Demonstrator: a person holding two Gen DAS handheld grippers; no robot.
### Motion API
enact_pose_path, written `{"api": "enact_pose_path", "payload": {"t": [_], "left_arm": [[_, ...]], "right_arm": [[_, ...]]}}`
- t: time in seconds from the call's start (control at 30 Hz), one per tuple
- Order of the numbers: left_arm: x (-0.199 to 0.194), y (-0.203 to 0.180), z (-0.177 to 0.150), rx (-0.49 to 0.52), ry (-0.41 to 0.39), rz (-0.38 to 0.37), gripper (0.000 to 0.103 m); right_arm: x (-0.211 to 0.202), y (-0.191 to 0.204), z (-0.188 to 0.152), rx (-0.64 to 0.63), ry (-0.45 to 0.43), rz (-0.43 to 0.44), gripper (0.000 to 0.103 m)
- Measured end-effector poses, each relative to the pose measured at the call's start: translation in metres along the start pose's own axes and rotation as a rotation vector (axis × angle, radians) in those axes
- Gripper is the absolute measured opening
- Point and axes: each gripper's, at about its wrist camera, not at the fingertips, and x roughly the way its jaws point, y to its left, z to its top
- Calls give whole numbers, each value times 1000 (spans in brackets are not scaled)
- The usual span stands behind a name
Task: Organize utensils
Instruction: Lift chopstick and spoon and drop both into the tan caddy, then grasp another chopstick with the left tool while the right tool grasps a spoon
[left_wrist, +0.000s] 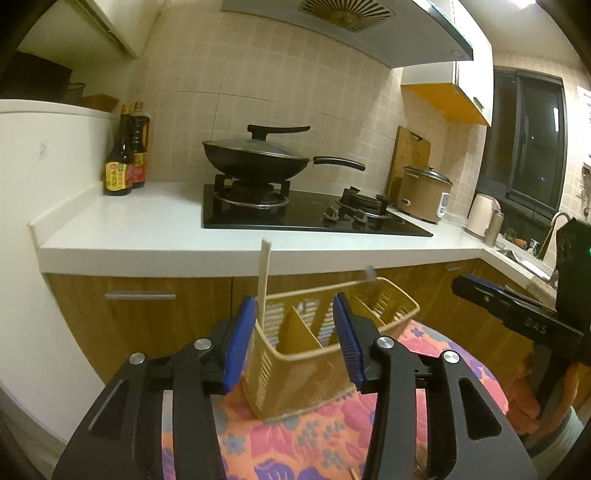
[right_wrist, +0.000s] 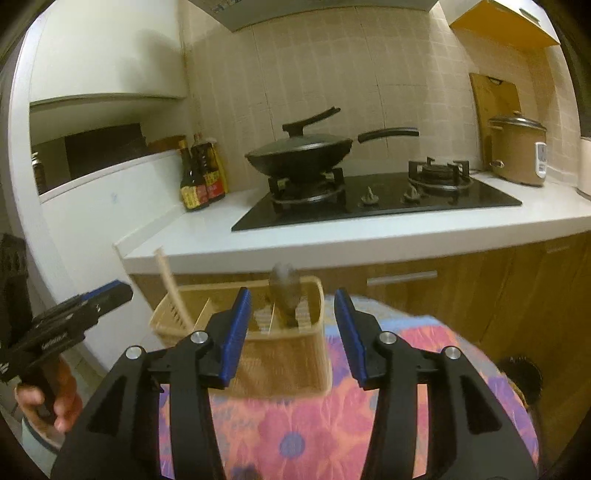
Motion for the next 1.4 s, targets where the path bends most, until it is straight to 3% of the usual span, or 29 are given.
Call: {"api": "enact_pose_path", "payload": {"t": [0.3,0.5,0.6,0.73,0.87,1.0,1.2,1.4], "left_arm": [[-51,-19,-36,-5,5,-45,43],[-66,-38,-78,6,70,-82,43],[-64,-47,-104,18,144,-80,43],[-52,-56,-140,26,272,-84,41],[-37,-59,-165,28,354,-99,33],[-20,-56,-178,-24,421,-122,30],[-12,-64,-183,-3,459,-107,30],[-4,-64,-189,4,491,-87,27]], "right_arm": [[-53,3,-56,-2,119,-7,43],[-68,-9,-108,54,231,-51,43],[-69,-15,-138,88,311,-40,43],[-73,-14,-171,86,397,-25,34],[-76,-7,-198,46,448,-45,34],[-73,-3,-211,12,478,-50,25],[-72,3,-214,-43,480,-72,11],[-72,-8,-207,34,469,-11,10]]}}
